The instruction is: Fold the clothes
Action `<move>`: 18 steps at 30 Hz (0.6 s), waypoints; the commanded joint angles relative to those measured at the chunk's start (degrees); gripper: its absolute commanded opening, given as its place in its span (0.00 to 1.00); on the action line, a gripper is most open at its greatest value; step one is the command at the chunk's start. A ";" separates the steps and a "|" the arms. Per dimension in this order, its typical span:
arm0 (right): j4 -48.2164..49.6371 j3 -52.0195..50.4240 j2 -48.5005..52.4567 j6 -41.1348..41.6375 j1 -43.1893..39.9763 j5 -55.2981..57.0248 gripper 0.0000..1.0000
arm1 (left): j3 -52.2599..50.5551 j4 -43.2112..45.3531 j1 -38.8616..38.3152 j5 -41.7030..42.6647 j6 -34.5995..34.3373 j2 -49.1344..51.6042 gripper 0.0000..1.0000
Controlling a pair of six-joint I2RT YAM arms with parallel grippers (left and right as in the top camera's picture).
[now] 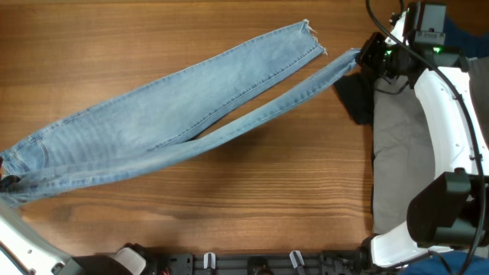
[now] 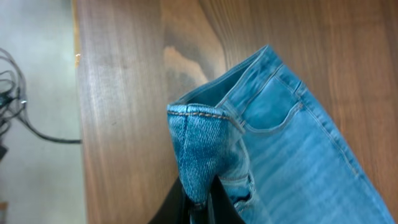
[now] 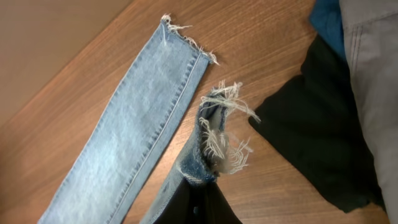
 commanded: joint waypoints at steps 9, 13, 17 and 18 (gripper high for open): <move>-3.08 1.22 -9.64 -2.32 -0.72 0.92 0.04 | 3.93 -11.98 -0.02 -4.59 -0.81 -1.27 0.04; -1.57 1.22 -8.24 -1.51 -0.70 1.05 0.04 | -2.23 -9.73 -0.02 -8.17 -3.80 2.97 0.04; 1.20 1.22 -5.22 1.49 0.94 0.42 0.04 | -3.74 -3.65 0.02 -8.66 -4.00 8.57 0.04; 2.67 1.22 -4.13 1.57 1.79 0.46 0.04 | -3.74 -0.66 0.02 -8.68 -4.00 10.25 0.04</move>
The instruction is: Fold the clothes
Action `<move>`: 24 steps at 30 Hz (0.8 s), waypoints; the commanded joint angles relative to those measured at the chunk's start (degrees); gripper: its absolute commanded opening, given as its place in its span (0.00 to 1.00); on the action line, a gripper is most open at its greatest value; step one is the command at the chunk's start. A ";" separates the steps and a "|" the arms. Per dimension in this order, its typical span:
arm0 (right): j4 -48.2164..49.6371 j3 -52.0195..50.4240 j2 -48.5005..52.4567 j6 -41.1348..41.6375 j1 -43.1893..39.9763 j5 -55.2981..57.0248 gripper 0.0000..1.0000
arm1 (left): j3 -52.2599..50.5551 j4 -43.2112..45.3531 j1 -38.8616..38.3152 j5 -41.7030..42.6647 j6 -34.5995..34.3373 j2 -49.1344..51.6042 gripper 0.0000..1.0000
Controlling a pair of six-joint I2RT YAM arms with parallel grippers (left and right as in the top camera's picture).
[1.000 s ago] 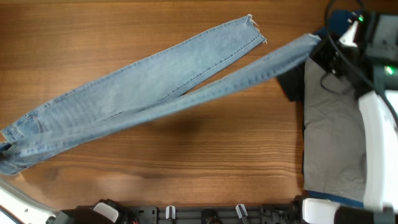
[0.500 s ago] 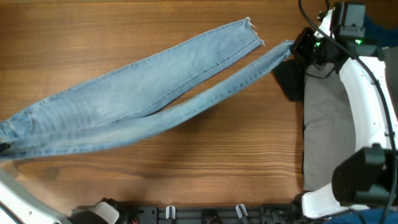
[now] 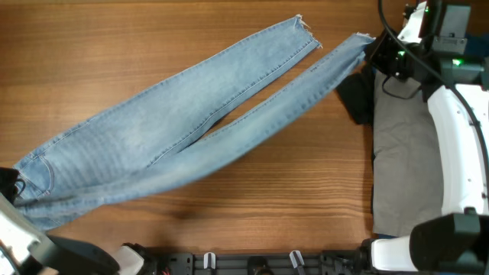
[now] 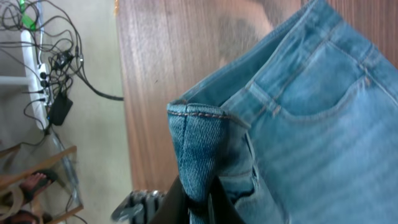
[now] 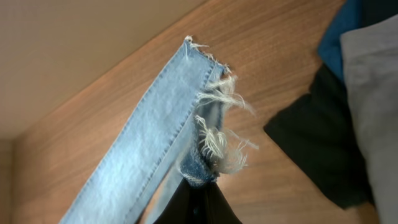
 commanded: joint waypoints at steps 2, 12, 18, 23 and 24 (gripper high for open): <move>5.66 1.18 5.81 2.95 2.84 1.01 0.04 | -0.20 8.96 0.09 -2.80 -1.60 6.23 0.04; 21.68 1.18 19.23 6.45 7.63 -0.44 0.04 | -0.20 19.58 0.04 -2.34 -0.96 19.02 0.04; 35.23 1.18 28.00 10.73 9.97 -2.34 0.11 | -0.20 25.73 0.04 6.67 -1.01 19.74 0.09; 44.52 1.20 30.82 2.08 10.73 -9.22 0.47 | -0.20 26.99 -1.18 9.88 1.66 19.74 0.42; 42.34 1.20 30.45 -0.52 10.19 -9.35 0.49 | -0.20 26.82 -1.49 9.88 3.30 19.74 0.48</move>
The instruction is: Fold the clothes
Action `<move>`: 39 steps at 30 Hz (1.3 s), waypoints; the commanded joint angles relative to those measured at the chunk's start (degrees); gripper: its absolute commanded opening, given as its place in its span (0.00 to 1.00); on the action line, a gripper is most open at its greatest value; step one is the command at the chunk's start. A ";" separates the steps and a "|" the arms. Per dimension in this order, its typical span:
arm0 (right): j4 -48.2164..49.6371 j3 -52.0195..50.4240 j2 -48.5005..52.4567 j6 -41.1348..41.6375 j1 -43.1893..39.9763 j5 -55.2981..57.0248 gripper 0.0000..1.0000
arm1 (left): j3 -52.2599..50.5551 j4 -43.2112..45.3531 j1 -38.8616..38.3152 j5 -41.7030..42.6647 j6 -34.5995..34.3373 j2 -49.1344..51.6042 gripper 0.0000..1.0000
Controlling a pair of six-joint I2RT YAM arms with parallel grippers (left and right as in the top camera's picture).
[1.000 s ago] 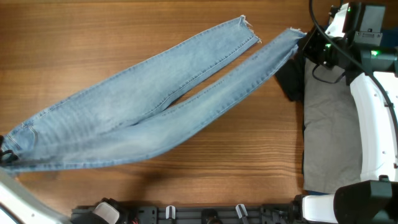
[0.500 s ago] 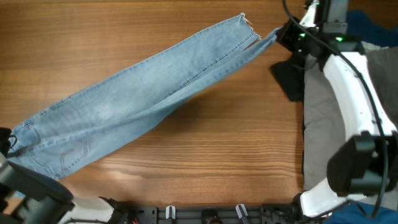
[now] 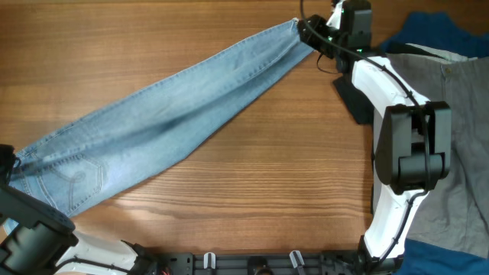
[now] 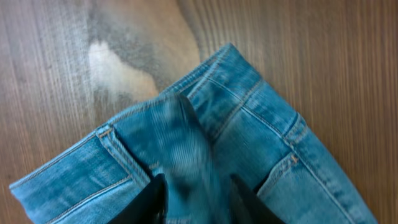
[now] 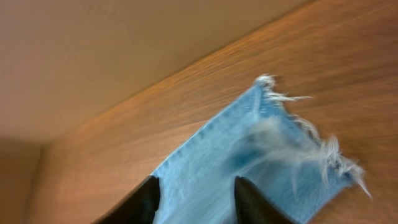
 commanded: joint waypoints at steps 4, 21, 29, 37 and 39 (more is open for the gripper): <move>-15.28 1.14 -0.48 -14.27 -3.69 -3.85 0.52 | 0.00 -2.08 -2.05 2.05 7.15 0.28 0.55; -9.31 0.98 6.97 -22.88 -4.87 4.94 0.65 | 0.31 -11.56 -22.49 16.79 18.93 -4.35 0.33; -2.40 0.98 12.33 -21.33 -3.69 4.31 0.65 | 0.15 -12.31 -33.68 16.35 19.37 -3.76 0.33; 0.44 0.98 17.14 -20.92 -0.42 4.11 0.60 | -0.07 -13.22 -39.21 16.37 20.41 -3.76 0.32; 0.63 0.98 17.25 -19.52 -0.44 4.35 0.41 | -0.07 -13.20 -40.22 16.35 20.41 -3.76 0.32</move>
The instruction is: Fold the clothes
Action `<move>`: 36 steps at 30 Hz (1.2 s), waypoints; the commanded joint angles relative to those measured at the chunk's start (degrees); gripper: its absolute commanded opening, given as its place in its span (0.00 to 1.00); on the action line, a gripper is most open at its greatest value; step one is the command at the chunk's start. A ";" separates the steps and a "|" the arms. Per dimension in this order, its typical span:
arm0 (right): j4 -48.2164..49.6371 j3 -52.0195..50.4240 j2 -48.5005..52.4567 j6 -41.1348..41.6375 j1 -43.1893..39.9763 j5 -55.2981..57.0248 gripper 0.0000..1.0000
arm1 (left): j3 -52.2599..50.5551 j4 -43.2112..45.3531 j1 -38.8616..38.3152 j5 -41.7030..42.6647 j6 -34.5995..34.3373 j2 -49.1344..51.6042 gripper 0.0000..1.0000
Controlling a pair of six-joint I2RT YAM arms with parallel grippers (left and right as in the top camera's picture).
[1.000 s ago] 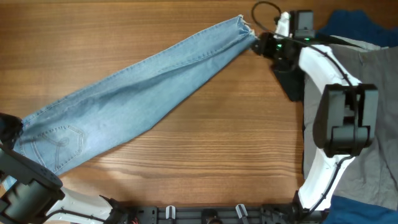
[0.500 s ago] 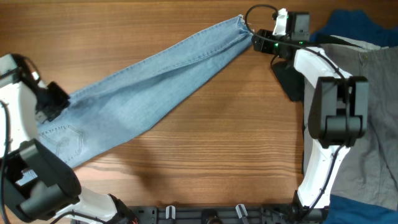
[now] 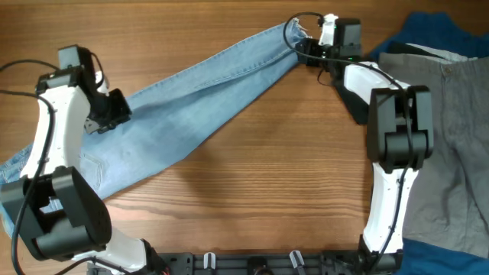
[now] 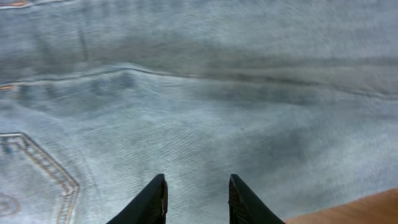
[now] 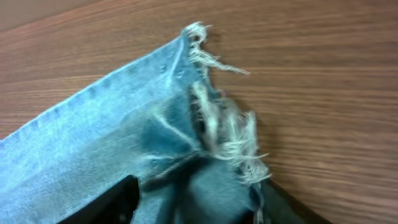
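Observation:
Light blue jeans [image 3: 191, 92] lie flat, folded lengthwise, running diagonally from the waist at the near left to the frayed hems [image 5: 211, 118] at the far right. My left gripper [image 3: 109, 116] hovers over the thigh part, open [image 4: 196, 186], with only flat denim [image 4: 199, 93] below and pocket stitching [image 4: 37, 162] to one side. At the hems my right gripper [image 3: 300, 47] is low and open [image 5: 199, 199]. Its fingers stand wide apart on either side of the bunched, frayed cuff.
A grey garment [image 3: 451, 130], a blue one [image 3: 435, 27] and a black cloth [image 3: 353, 99] lie at the right side of the wooden table [image 3: 267, 176]. A mounting rail [image 3: 252, 263] runs along the near edge.
My left gripper has moved from the waistband at the table's left edge to above the thigh part, still open. My right gripper stays open at the hems, now lower around the frayed cuff.
At first both grippers were shut, the left on the waistband, the right on one leg's hem, with the legs spread apart. Then the held leg was closer to the other. Later the legs lay stacked and both grippers were open. Now the left is over the thigh.

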 commanded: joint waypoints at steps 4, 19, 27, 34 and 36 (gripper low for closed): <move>-4.17 -0.98 2.82 3.41 -1.07 0.46 0.04 | -0.11 -0.20 -2.32 -0.02 1.38 0.46 0.36; -42.25 -0.98 -17.14 -3.50 -7.30 -4.04 0.15 | -0.11 -3.80 -2.29 -1.49 2.86 0.46 0.40; -45.11 -4.31 -13.62 -0.85 -0.33 -6.16 0.04 | -0.11 -5.38 -2.29 -1.46 2.82 0.46 0.13; -23.26 -4.94 -10.67 9.64 3.67 -5.20 0.04 | -0.11 -4.87 -2.32 -1.44 2.82 0.46 0.13; -19.56 -4.39 -10.99 10.16 3.45 -5.84 0.05 | -0.11 -4.94 -2.29 -1.44 2.82 0.46 0.14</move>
